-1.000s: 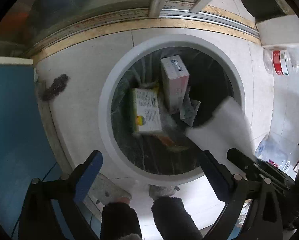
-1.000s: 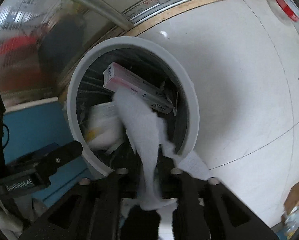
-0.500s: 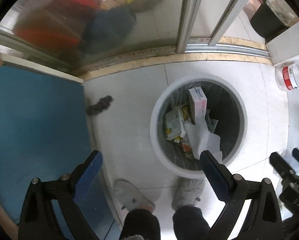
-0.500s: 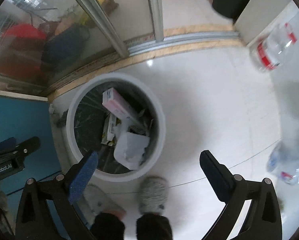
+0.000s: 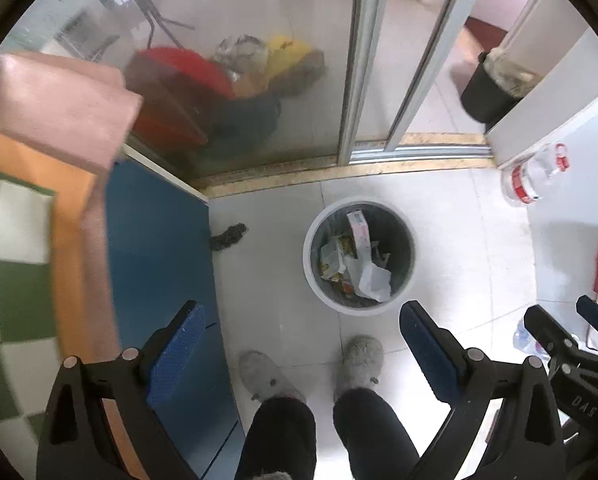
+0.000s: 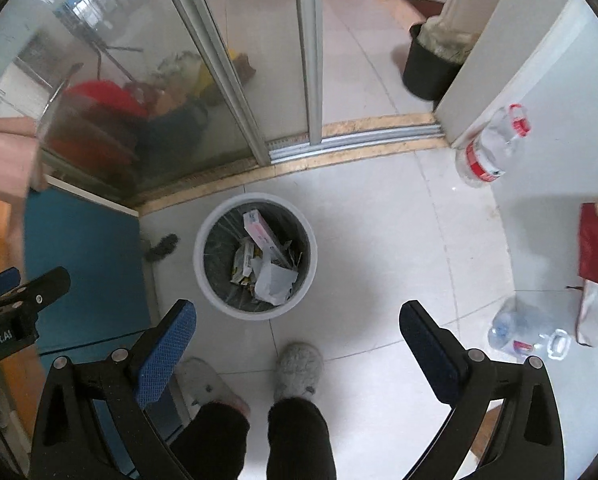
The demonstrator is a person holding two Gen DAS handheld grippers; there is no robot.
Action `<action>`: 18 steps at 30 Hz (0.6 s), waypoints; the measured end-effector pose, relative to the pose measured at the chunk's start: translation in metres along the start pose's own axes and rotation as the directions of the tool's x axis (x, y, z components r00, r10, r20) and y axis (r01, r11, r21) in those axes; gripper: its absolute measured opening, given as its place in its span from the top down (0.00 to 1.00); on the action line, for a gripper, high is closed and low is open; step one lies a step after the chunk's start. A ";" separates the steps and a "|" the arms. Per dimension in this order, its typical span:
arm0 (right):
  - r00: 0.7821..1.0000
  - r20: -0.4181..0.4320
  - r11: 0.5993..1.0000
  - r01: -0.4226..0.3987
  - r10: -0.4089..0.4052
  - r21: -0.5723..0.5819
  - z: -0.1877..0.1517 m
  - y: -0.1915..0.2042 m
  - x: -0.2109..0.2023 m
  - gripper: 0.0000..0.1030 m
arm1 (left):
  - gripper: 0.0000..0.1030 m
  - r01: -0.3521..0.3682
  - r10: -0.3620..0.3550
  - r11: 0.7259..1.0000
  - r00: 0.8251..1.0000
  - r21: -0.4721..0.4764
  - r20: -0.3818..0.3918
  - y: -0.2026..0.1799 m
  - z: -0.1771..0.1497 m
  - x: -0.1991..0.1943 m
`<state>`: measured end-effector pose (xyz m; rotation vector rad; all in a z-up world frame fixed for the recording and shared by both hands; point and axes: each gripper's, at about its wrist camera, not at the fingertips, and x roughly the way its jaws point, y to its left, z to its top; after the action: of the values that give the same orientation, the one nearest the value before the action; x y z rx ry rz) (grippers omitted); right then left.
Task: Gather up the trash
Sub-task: 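Swing both tools back toward the counter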
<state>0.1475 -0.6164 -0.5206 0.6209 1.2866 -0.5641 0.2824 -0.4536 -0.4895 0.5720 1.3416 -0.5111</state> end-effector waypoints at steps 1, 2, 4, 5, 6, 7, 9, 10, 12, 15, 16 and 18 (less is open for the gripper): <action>1.000 0.003 1.000 -0.001 0.001 0.000 -0.001 0.000 -0.012 0.00 | 0.03 0.004 -0.004 1.000 1.000 -0.002 0.004 0.001 -0.003 -0.016; 1.000 0.008 1.000 -0.002 0.002 0.004 -0.004 0.000 -0.034 0.00 | 0.03 0.009 -0.009 1.000 1.000 -0.003 0.008 0.003 -0.007 -0.032; 1.000 0.020 1.000 -0.006 0.006 0.010 -0.008 0.001 -0.070 0.00 | 0.03 0.026 -0.026 1.000 0.999 -0.012 0.023 0.006 -0.015 -0.067; 1.000 0.028 1.000 -0.009 0.009 0.010 -0.011 0.002 -0.091 0.00 | 0.03 0.028 -0.028 1.000 0.999 -0.013 0.029 0.006 -0.018 -0.078; 0.999 0.037 1.000 -0.009 0.009 0.008 -0.013 0.003 -0.109 0.00 | 0.03 0.037 -0.037 0.999 0.999 -0.012 0.040 0.007 -0.022 -0.095; 0.999 0.049 1.000 -0.010 0.009 0.004 -0.016 0.004 -0.131 0.00 | 0.03 0.045 -0.045 0.999 0.998 -0.013 0.049 0.007 -0.024 -0.110; 0.998 0.066 1.000 -0.009 0.009 -0.001 -0.022 0.007 -0.159 0.00 | 0.03 0.062 -0.061 0.998 0.996 -0.016 0.064 0.008 -0.029 -0.132; 0.997 0.077 1.000 -0.007 0.007 -0.005 -0.025 0.008 -0.175 0.00 | 0.03 0.077 -0.076 0.997 0.994 -0.017 0.074 0.010 -0.031 -0.147; 0.995 0.095 1.000 -0.008 0.008 -0.003 -0.030 0.010 -0.208 0.00 | 0.03 0.093 -0.091 0.996 0.992 -0.017 0.091 0.012 -0.035 -0.167; 0.992 0.126 1.000 -0.001 0.002 -0.008 -0.035 0.015 -0.244 0.00 | 0.03 0.114 -0.111 0.993 0.986 -0.012 0.127 0.019 -0.038 -0.196; 0.991 0.132 1.000 -0.004 0.004 -0.005 -0.036 0.016 -0.252 0.00 | 0.03 0.118 -0.116 0.993 0.984 -0.010 0.138 0.022 -0.038 -0.203; 0.990 0.139 1.000 -0.008 0.007 0.002 -0.036 0.021 -0.265 0.00 | 0.03 0.124 -0.121 0.992 0.980 -0.013 0.159 0.027 -0.038 -0.214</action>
<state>0.0860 -0.5657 -0.2643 0.5783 1.1519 -0.5931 0.2375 -0.4046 -0.2812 0.4230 1.2349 -0.6282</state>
